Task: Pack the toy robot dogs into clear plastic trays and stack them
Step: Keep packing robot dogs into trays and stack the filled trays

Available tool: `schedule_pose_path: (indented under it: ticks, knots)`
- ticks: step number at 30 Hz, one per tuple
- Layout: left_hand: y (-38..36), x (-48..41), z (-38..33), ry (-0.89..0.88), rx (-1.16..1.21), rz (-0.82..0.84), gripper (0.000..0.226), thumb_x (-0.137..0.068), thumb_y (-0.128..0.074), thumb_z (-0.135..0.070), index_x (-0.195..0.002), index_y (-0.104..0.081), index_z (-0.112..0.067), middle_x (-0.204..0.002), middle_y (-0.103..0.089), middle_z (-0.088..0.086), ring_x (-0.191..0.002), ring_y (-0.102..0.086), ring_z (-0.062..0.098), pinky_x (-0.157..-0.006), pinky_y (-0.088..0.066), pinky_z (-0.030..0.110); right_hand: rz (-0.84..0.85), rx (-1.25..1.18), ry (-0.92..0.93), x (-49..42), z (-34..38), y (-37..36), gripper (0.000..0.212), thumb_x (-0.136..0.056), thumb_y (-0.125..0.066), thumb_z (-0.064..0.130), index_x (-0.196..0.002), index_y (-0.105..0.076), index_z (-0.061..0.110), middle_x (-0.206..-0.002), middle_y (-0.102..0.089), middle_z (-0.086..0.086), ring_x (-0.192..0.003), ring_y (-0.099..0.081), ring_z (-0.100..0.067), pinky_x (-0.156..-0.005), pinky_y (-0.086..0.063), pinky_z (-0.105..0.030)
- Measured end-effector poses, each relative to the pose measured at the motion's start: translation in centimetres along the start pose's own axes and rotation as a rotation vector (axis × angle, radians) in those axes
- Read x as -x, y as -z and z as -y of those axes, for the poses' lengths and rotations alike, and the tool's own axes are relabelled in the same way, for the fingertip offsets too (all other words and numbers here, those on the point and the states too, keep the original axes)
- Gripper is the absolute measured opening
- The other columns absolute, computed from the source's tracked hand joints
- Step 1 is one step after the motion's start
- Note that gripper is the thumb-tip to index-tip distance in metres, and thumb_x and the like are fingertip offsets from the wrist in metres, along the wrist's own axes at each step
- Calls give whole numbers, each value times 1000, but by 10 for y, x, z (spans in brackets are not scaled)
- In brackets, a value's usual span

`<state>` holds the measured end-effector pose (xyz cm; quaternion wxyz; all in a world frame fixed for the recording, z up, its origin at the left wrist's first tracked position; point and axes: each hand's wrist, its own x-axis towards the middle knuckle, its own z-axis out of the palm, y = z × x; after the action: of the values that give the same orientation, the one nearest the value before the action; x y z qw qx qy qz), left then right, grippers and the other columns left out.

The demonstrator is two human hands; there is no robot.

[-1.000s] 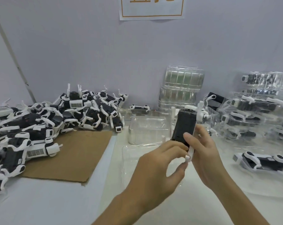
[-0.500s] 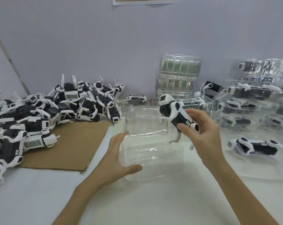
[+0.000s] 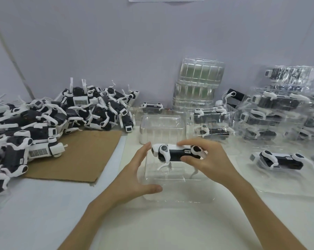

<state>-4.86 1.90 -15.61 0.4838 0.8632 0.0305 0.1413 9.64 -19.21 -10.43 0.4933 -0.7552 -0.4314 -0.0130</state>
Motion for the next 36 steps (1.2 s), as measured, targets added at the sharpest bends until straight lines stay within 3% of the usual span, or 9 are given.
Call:
schedule_pose_path:
  ticks: [10, 14, 17, 20, 22, 26, 30, 34, 36]
  knots:
    - [1, 4, -8, -57, -142, 11, 84, -62, -79, -62, -134, -36, -68, -151, -12, -44, -138, -15, -22, -100, -21, 6, 115, 87, -110, -2, -6, 2, 33, -79, -83, 15, -98, -74, 41, -102, -70, 22, -102, -58, 9, -84, -35, 0]
    - [0, 3, -6, -48, -149, 23, 71, -64, -79, -63, -128, -50, -57, -150, -10, -45, -138, -18, -20, -103, -22, 11, 232, 247, -170, -2, -8, 1, 30, -82, -81, 26, -103, -73, 46, -110, -61, 16, -95, -52, 10, -76, -34, 5]
    - [-1, 3, -7, -53, -169, 12, 75, -63, -75, -70, -131, -47, -57, -152, -9, -43, -137, -18, -21, -103, -23, 16, 228, 274, -173, -2, -11, -1, 28, -82, -81, 28, -101, -73, 46, -108, -61, 15, -97, -53, 6, -77, -36, 3]
    - [-1, 5, -8, -72, -175, -6, 83, -64, -73, -74, -138, -35, -64, -153, -10, -42, -137, -15, -22, -106, -23, 21, 58, 230, -34, -2, -11, -5, 18, -80, -82, 25, -93, -76, 36, -102, -66, 19, -104, -56, 3, -90, -40, -10]
    - [-1, 5, -10, -87, -198, -14, 76, -66, -71, -73, -135, -39, -65, -154, -11, -41, -139, -16, -19, -109, -23, 25, -59, 232, -15, -5, -13, -2, 18, -86, -75, 31, -104, -73, 34, -114, -62, 19, -110, -51, 4, -100, -35, -21]
    - [-3, 5, -14, -227, -305, -124, 56, -77, -66, -61, -131, -55, -54, -155, -27, -33, -145, -22, -6, -114, -19, 29, 88, 80, -330, -10, -26, 20, 45, -95, -61, 40, -139, -49, 38, -135, -47, 18, -122, -48, -5, -101, -36, -29]
    - [-7, 5, -14, -246, -303, -122, 46, -80, -68, -54, -126, -61, -50, -146, -40, -36, -145, -23, -6, -116, -19, 31, 331, -42, -536, -6, -41, 31, 61, -90, -62, 53, -145, -43, 37, -139, -48, 16, -126, -50, -7, -106, -38, -30]
    - [-11, 5, -12, -246, -369, -129, 37, -84, -62, -56, -121, -64, -49, -143, -43, -38, -144, -21, -8, -112, -16, 21, 260, -72, -492, -8, -43, 26, 44, -92, -65, 45, -133, -53, 35, -131, -58, 8, -114, -58, -4, -88, -47, -20]
    - [-11, 5, -13, -254, -389, -140, 39, -84, -56, -60, -119, -66, -48, -142, -45, -34, -143, -23, -7, -112, -17, 19, 231, -72, -474, -9, -44, 23, 46, -92, -66, 40, -136, -53, 31, -131, -58, 6, -113, -59, -5, -85, -46, -20]
